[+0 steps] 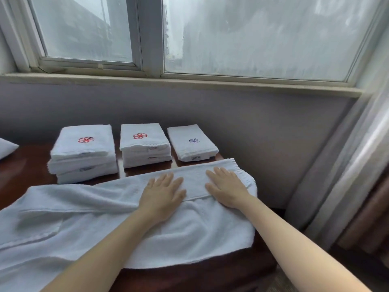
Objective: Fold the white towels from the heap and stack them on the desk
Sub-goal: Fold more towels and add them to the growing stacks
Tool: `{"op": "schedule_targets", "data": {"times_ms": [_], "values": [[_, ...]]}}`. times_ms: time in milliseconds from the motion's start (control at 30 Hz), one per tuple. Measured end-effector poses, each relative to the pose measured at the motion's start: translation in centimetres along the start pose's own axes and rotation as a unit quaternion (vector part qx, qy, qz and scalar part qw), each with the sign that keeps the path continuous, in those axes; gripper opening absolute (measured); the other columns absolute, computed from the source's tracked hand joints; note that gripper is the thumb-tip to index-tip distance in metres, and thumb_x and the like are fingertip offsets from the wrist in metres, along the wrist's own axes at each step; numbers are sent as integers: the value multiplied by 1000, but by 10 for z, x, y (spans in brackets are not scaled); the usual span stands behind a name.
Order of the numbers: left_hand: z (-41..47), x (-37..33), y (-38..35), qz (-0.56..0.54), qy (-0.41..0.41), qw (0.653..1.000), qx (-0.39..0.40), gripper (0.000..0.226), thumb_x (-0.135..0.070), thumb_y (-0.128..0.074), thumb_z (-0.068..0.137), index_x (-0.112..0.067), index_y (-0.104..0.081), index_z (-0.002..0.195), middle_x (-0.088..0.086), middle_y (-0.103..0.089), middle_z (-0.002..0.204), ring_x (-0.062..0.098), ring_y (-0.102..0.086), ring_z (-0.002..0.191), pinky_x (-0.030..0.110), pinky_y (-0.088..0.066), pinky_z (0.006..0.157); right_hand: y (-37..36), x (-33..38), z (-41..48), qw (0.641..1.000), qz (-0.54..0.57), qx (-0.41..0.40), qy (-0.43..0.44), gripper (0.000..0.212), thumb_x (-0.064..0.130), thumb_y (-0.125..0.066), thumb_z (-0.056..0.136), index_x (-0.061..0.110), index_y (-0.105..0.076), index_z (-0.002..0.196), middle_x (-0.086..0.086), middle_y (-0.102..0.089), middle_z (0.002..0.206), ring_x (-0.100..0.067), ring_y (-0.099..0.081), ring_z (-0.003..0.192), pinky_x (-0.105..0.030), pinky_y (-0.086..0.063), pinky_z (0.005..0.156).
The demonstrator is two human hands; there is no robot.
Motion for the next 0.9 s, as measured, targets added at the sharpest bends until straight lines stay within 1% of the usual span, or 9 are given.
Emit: {"op": "schedule_targets", "data": {"times_ms": [200,367,500,600,667,733,800,867,900], "values": [[11,2,-1,20,44,999,1,71,-72,-13,92,-39,-9,156,-4,1,166,15,5,152,50,8,120,-1,-8,26,1000,15,11,17,65,61,-31,96,39,-15,155,7,-3,165,-13,4,151,-46,9,120],[6,-3,-1,26,67,997,20,72,-74,-11,92,-40,-4,156,-4,6,165,18,11,151,56,11,118,0,-15,21,1000,-2,24,16,68,70,-26,92,46,-9,154,13,0,164,-17,8,151,-52,12,119],[-4,-21,-3,7,69,997,20,73,-72,-14,93,-37,-6,156,-3,4,166,20,10,152,56,11,118,3,-21,7,999,-3,31,13,65,66,-28,95,45,-10,154,12,0,164,-17,7,151,-52,9,120],[-11,-33,1,-28,38,999,22,71,-68,-24,95,-32,-16,156,-1,-3,166,22,5,152,53,9,119,9,-21,-4,999,0,34,-10,60,53,-34,98,40,-17,154,8,-6,165,-20,2,152,-53,6,120],[-17,-29,10,-104,15,994,9,61,-57,-38,98,-28,-33,151,0,-20,163,20,-10,151,48,-1,122,14,-11,-9,999,28,17,-20,55,42,-39,98,32,-30,151,2,-19,163,-21,-6,151,-54,4,119],[-29,-14,24,-201,20,979,-33,46,-45,-50,98,-29,-48,142,-6,-41,153,13,-33,142,38,-24,118,16,12,-13,996,84,-7,-2,51,33,-44,99,29,-36,149,2,-26,160,-18,-12,150,-50,2,121],[-47,7,43,-228,19,968,-102,32,-36,-54,96,-32,-60,127,-14,-58,134,8,-50,126,32,-40,105,17,47,-17,987,150,-40,41,50,30,-49,98,29,-41,147,5,-36,156,-14,-26,145,-42,-13,121],[-70,32,62,-233,23,960,-156,20,-31,-57,94,-31,-67,111,-15,-67,112,5,-59,109,33,-48,95,19,89,-19,976,185,-62,97,48,28,-53,96,29,-47,144,8,-46,149,-11,-40,136,-34,-31,114],[-83,45,70,-236,31,955,-177,16,-30,-58,93,-31,-68,105,-15,-69,103,3,-61,99,33,-50,90,20,112,-20,972,191,-64,124,47,28,-54,96,29,-48,142,10,-49,146,-9,-44,131,-31,-36,110]]}}
Point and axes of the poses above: each hand's wrist, its own z-axis towards the middle knuckle, its own y-axis out of the back of the hand, x = y × z, the point moved 5 cm from there along z, towards the middle knuckle
